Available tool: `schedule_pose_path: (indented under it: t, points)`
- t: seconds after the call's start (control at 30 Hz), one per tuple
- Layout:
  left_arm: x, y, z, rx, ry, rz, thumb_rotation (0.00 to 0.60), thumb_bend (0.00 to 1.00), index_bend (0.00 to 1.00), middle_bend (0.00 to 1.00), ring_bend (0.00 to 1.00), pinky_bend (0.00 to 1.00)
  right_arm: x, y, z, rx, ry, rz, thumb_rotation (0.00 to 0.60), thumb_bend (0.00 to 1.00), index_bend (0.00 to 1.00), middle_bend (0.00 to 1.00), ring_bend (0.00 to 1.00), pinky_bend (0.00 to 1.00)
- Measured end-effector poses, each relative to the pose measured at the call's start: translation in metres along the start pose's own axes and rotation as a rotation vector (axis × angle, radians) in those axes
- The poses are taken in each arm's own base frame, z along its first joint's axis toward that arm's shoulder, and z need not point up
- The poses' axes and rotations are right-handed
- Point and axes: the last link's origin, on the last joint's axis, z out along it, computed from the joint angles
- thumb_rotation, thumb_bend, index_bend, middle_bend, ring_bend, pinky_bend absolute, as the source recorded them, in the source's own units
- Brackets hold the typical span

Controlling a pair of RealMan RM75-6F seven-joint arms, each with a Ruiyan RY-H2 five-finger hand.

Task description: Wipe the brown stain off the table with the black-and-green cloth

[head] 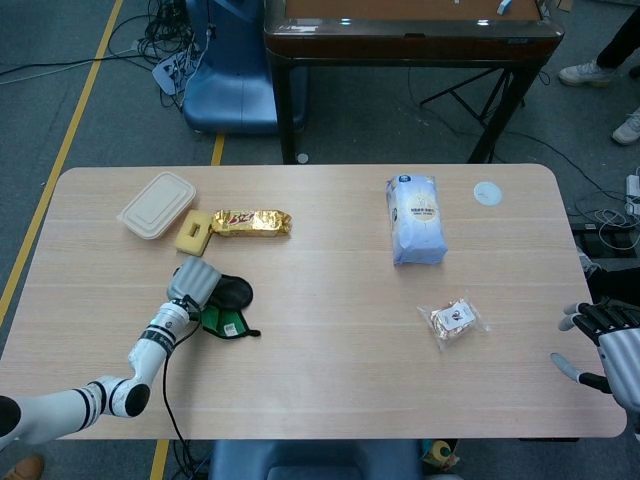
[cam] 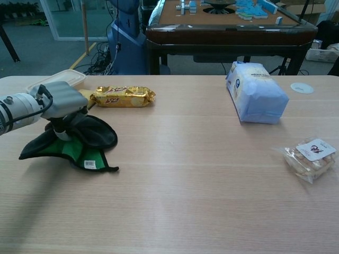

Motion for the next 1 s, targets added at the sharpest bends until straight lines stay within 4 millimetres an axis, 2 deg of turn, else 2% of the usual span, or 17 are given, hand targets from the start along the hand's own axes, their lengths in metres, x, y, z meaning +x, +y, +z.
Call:
schedule_pose_path:
  t: [0.1, 0.17, 0.23, 0.3, 0.5, 0.63, 0.83, 1.0]
  points:
    - [0.002, -0.002, 0.0, 0.006, 0.015, -0.028, 0.6, 0.17, 0.18, 0.27, 0.36, 0.78, 0.0, 0.001, 0.0, -0.003, 0.0, -0.001, 0.6, 0.25, 0.47, 0.37, 0.34, 0.32]
    - [0.004, -0.003, -0.002, 0.01, 0.024, -0.05, 0.6, 0.17, 0.04, 0.1, 0.2, 0.61, 0.0, 0.001, 0.0, -0.003, -0.001, -0.001, 0.6, 0.25, 0.47, 0.37, 0.34, 0.32]
    - [0.005, -0.003, -0.003, 0.011, 0.022, -0.065, 0.6, 0.17, 0.0, 0.02, 0.08, 0.44, 0.0, 0.001, 0.0, -0.003, -0.002, 0.0, 0.6, 0.25, 0.47, 0.37, 0.34, 0.32]
    - [0.007, -0.004, -0.005, 0.015, 0.025, -0.085, 0.6, 0.17, 0.0, 0.0, 0.02, 0.35, 0.0, 0.001, 0.001, -0.004, -0.002, 0.0, 0.6, 0.25, 0.47, 0.37, 0.34, 0.32]
    - [0.013, -0.01, -0.016, 0.035, 0.047, -0.237, 0.6, 0.17, 0.0, 0.0, 0.01, 0.31, 0.0, 0.003, 0.001, -0.011, -0.001, 0.0, 0.6, 0.25, 0.47, 0.37, 0.34, 0.32]
    - [0.014, -0.02, -0.034, 0.059, 0.077, -0.369, 0.6, 0.17, 0.0, 0.0, 0.02, 0.31, -0.001, 0.003, 0.002, -0.011, -0.007, 0.001, 0.6, 0.25, 0.47, 0.37, 0.34, 0.32]
    - [0.004, -0.049, -0.074, 0.141, 0.141, -0.469, 0.6, 0.17, 0.0, 0.0, 0.03, 0.31, -0.001, 0.003, 0.005, -0.005, -0.014, 0.0, 0.6, 0.25, 0.47, 0.37, 0.34, 0.32]
    - [-0.013, -0.077, -0.12, 0.233, 0.157, -0.51, 0.6, 0.17, 0.0, 0.0, 0.04, 0.31, -0.004, 0.0, 0.008, 0.011, -0.032, -0.002, 0.6, 0.25, 0.47, 0.37, 0.34, 0.32]
